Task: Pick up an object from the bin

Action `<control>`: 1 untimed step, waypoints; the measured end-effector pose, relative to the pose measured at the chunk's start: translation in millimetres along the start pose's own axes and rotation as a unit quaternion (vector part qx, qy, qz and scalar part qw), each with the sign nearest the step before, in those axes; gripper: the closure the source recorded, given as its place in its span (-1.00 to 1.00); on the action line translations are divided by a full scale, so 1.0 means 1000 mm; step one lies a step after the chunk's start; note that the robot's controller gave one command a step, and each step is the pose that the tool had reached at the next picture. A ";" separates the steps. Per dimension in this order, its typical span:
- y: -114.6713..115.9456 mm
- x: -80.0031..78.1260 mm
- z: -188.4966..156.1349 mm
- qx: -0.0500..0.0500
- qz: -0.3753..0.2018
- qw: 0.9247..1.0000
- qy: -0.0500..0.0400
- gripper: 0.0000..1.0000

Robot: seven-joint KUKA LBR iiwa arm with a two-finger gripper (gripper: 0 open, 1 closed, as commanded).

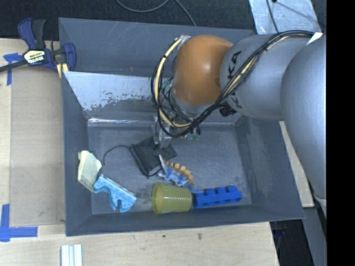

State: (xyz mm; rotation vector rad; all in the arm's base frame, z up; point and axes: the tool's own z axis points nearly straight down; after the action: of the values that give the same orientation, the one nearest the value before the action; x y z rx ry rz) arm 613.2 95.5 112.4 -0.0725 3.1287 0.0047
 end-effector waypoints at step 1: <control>0.000 -0.001 -0.009 0.000 0.000 1.000 -0.002 1.00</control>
Offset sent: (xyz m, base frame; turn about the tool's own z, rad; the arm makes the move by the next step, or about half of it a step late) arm 0.0001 0.0000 0.0558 0.0000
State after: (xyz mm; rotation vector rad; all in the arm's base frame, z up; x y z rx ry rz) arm 614.5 95.6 121.2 -0.0725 3.1239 0.0057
